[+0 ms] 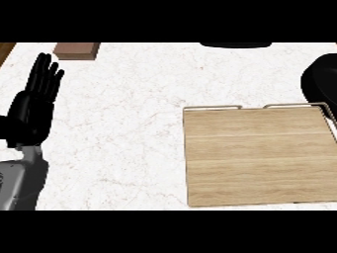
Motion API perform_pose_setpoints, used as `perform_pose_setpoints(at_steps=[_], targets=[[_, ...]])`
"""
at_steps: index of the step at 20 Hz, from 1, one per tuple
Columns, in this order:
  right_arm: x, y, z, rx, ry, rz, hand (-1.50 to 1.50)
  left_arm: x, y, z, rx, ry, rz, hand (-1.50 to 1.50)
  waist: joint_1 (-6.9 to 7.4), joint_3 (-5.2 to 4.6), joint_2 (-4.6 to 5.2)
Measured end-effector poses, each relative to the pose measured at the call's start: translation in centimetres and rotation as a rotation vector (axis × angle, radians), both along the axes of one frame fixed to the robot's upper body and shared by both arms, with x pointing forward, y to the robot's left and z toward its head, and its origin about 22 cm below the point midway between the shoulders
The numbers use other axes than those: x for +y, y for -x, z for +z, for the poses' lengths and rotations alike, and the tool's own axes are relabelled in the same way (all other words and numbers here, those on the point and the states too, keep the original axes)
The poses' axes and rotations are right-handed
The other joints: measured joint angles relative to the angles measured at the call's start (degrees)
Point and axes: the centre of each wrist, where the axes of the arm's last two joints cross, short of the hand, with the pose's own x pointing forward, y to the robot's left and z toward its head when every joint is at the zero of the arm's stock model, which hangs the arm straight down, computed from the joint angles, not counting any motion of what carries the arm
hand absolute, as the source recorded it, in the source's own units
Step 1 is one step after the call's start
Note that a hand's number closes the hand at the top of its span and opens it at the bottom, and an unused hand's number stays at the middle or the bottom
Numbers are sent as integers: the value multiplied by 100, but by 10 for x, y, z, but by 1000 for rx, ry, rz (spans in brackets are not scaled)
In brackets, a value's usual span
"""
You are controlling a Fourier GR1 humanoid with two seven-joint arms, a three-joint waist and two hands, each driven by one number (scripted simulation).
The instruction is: Pick the pear from the tray and place it in the pot
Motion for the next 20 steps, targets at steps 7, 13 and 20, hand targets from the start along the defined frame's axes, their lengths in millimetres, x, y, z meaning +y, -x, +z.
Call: perform_pose_setpoints(at_steps=[7, 13, 20], targets=[[-2, 2, -21, -62, -75, 140, -150, -2, -5, 2, 4, -6, -2, 0, 32, 2, 16], [6, -7, -9, -297, -120, 169, -150, 3, -7, 8, 1, -7, 1, 0, -4, 0, -2], [-13, 3, 8, -539, -247, 90, -150, 0, 3, -4, 7, -4, 12, 0, -62, -7, -29]])
